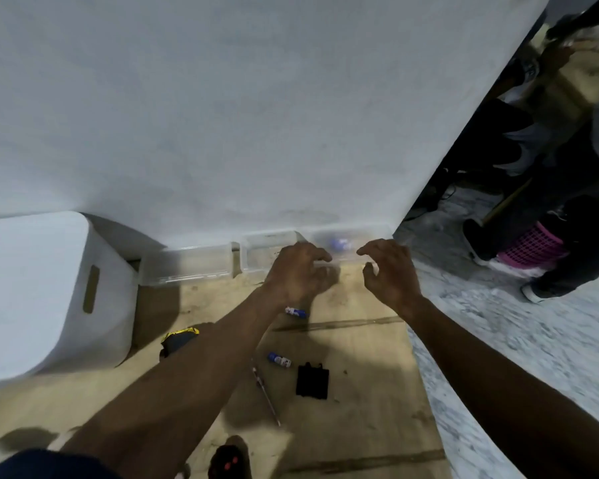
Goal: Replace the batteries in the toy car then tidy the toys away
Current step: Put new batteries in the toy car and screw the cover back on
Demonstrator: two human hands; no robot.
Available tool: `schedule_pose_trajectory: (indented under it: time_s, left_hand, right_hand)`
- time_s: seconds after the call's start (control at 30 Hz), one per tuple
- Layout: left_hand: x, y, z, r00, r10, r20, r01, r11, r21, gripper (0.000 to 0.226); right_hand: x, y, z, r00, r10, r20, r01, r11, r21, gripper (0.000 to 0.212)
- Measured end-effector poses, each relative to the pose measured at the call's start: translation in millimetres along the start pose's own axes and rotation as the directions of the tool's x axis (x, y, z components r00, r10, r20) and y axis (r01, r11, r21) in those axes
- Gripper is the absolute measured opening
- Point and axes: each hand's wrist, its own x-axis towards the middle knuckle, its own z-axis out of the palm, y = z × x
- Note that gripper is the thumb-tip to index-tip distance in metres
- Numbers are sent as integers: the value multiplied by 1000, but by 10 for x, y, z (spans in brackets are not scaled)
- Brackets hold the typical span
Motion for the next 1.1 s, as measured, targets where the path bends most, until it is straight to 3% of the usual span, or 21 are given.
schedule_pose_trajectory:
  time_s: [0.07, 0.17, 0.33, 0.43, 0.6, 0.73, 0.9, 0.97, 1.1]
  left_hand:
    - [-268, -88, -82, 991, -69, -111, 61, 995, -77, 18]
    - [-766, -315, -220, 950, -194, -246, 138, 964, -228, 15]
    - [-1607, -874, -355, 866, -347, -360, 278, 933, -230, 30]
    - [-1961, -1153, -394, 835, -446, -323, 405, 895, -189, 21]
    - [-2267, -1425, -393, 750, -571, -333, 566, 815, -123, 46]
    - [-2306, -1473, -367, 693, -682, -231, 589, 722, -364, 50]
    - [-2281, -1505, -360, 596, -796, -102, 605, 529, -595, 54]
    - [-2285, -1502, -361, 581, -813, -46, 595, 462, -658, 48]
    - [-2276, -1519, -378, 601, -799, 3, 553, 413, -724, 42]
  right_hand:
    - [-154, -218, 76, 1000, -16, 8, 15, 995, 95, 28]
    - [-349, -585, 252, 987, -46, 155, 12, 978, 209, 29]
    - [-459, -1055, 523, 928, -22, 372, -37, 988, 149, 39]
    - [-487, -1165, 642, 919, 16, 394, -53, 995, 82, 45]
    - [-506, -1252, 775, 927, 50, 372, -56, 998, 3, 46]
    - [-458, -1300, 836, 939, -41, 342, 24, 998, 53, 50]
    - [-280, -1433, 837, 951, -166, 262, 126, 979, 162, 23]
    - [-166, -1523, 810, 949, -146, 281, 110, 984, 139, 16]
    - [-52, -1572, 860, 912, -174, 372, 148, 984, 96, 26]
